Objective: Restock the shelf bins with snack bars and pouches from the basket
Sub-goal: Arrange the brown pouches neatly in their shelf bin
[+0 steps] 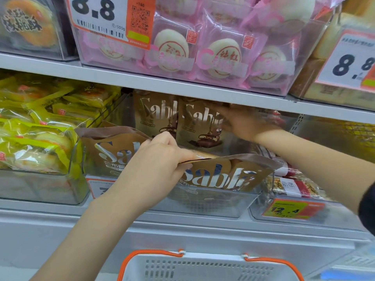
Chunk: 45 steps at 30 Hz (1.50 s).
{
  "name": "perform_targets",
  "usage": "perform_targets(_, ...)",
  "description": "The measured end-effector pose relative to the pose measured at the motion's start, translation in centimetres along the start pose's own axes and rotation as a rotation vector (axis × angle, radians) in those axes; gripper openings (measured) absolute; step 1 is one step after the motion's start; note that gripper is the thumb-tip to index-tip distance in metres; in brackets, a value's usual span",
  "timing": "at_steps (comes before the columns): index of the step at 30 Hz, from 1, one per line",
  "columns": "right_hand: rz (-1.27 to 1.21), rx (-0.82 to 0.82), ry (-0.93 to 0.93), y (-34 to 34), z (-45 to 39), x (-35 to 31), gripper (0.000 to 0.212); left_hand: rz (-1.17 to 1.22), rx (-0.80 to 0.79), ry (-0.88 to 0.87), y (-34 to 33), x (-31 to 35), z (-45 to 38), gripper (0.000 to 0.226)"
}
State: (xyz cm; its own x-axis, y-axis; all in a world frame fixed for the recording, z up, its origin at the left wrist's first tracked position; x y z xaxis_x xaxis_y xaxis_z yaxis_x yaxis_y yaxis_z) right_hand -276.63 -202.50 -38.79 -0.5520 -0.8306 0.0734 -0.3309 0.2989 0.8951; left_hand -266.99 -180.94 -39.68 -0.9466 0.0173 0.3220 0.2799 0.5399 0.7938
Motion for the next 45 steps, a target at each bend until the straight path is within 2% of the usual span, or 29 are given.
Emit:
perform_targets(2, -0.098, -0.013, -0.081, 1.6, 2.1, -1.2, 0.042, 0.088, 0.04, 0.007, -0.3, -0.3, 0.5, 0.035)
perform_targets(4, -0.412, -0.06, -0.076, 3.3, 4.3, -3.4, 0.033, 0.167, 0.084, 0.016, -0.5, -0.7, 0.9, 0.043)
perform_targets(6, -0.694, -0.302, -0.118, 3.7, 6.3, -4.8, 0.039, 0.188, 0.1, 0.0, -0.7, -0.8, 1.1, 0.049)
perform_targets(8, -0.743, -0.511, -0.104, 3.8, 7.8, -5.8, 0.049, 0.206, 0.116, -0.03, -0.4, -0.6, 1.1, 0.049)
perform_targets(9, -0.7, -0.529, -0.076, 3.7, 8.0, -5.7, 0.052, 0.21, 0.128, -0.053, -0.2, -0.4, 1.1, 0.047)
perform_targets(13, -0.568, -0.459, -0.08, 3.5, 6.8, -5.0, 0.058, 0.186, 0.192, -0.136, 0.1, 0.0, 1.3, 0.047)
perform_targets(16, -0.389, -0.441, 0.027, 3.4, 6.2, -4.9, 0.046, 0.144, 0.206, -0.16, 0.2, 0.2, 1.4, 0.047)
perform_targets(18, -0.222, -0.322, 0.154, 3.6, 5.7, -5.0, 0.034, 0.132, 0.198, -0.169, 0.3, 0.2, 1.5, 0.044)
perform_targets(20, -0.158, -0.249, 0.197, 3.4, 5.3, -4.9, 0.033, 0.128, 0.198, -0.173, 0.4, 0.3, 1.4, 0.043)
perform_targets(24, 0.084, -0.337, 0.197, 1.8, 5.1, -4.6, 0.046, 0.125, 0.202, -0.194, 0.5, 0.4, 1.3, 0.041)
perform_targets(27, 0.207, -0.306, 0.166, 1.2, 4.7, -5.0, 0.044, 0.139, 0.189, -0.182, 0.5, 0.5, 1.2, 0.037)
perform_targets(31, 0.067, -0.12, -0.004, 1.9, 3.8, -3.7, 0.022, 0.151, 0.186, -0.219, 0.4, 0.5, 1.3, 0.038)
perform_targets(33, 0.015, 0.036, -0.157, 2.6, 2.5, -2.1, 0.022, 0.138, 0.204, -0.235, 0.4, 0.4, 1.3, 0.039)
perform_targets(35, 0.009, 0.121, -0.291, 2.5, 1.2, -0.6, 0.029, 0.129, 0.206, -0.236, 0.4, 0.4, 1.2, 0.04)
perform_targets(39, -0.02, 0.193, -0.333, 1.4, -0.9, 0.7, 0.036, 0.125, 0.196, -0.231, 0.5, 0.6, 1.0, 0.038)
perform_targets(45, -0.126, 0.133, -0.305, -0.1, -1.8, 1.5, 0.04, 0.104, 0.139, -0.206, 0.6, 0.7, 1.0, 0.032)
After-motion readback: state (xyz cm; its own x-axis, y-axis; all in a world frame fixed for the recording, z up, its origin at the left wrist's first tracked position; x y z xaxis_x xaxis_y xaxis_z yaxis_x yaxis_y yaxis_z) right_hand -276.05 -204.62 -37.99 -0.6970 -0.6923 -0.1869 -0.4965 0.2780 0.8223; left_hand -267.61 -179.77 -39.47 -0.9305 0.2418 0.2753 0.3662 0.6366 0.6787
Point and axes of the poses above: each hand's wrist, its own z-axis away from the middle knuckle, its own y-axis out of the back of the hand, x = y × z, the point moved 6 cm from there along -z, towards the middle knuckle, and after that the axes turned 14 degrees about x, right-handed, at the moved point
